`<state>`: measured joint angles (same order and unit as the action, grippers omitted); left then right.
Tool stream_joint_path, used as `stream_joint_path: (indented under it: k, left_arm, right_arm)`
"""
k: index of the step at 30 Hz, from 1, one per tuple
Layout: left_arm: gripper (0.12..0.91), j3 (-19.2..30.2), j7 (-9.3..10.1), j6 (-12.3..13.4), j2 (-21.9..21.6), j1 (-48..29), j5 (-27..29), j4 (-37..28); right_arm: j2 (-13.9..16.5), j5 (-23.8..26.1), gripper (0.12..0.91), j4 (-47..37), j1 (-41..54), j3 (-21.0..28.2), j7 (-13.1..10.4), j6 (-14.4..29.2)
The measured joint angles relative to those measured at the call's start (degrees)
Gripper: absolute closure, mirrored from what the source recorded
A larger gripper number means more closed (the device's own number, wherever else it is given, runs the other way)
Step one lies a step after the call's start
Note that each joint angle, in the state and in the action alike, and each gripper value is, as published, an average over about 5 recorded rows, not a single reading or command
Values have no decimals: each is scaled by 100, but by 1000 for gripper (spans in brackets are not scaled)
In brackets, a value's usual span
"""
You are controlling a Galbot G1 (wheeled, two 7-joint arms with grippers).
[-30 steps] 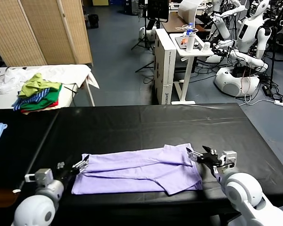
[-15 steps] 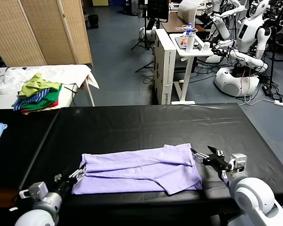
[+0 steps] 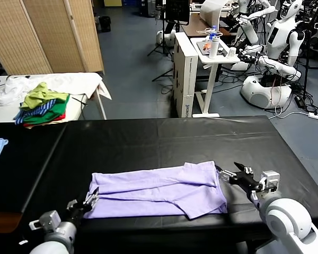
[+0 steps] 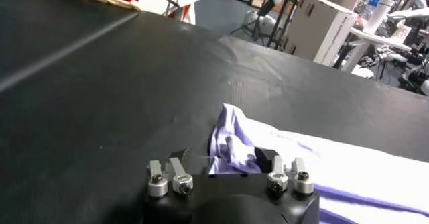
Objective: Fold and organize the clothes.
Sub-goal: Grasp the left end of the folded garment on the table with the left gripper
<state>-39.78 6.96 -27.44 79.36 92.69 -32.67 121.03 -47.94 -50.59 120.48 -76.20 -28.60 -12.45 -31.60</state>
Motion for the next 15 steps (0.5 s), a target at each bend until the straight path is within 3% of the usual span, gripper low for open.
stream_joint_path:
  k: [2,5,15]
  left_arm:
    - [560,24,-2,13,45,6,37,-3]
    - [656,47,-6,31,102,-1,68,-40]
    - [758,59,-34,64,175,-37,47,-130]
  right_arm:
    - [-1,1,118,-5,10,14,10,0]
    - [2,2,118,-12,10,22,23,0]
    - [5,11,118,-18,5,37,44,0]
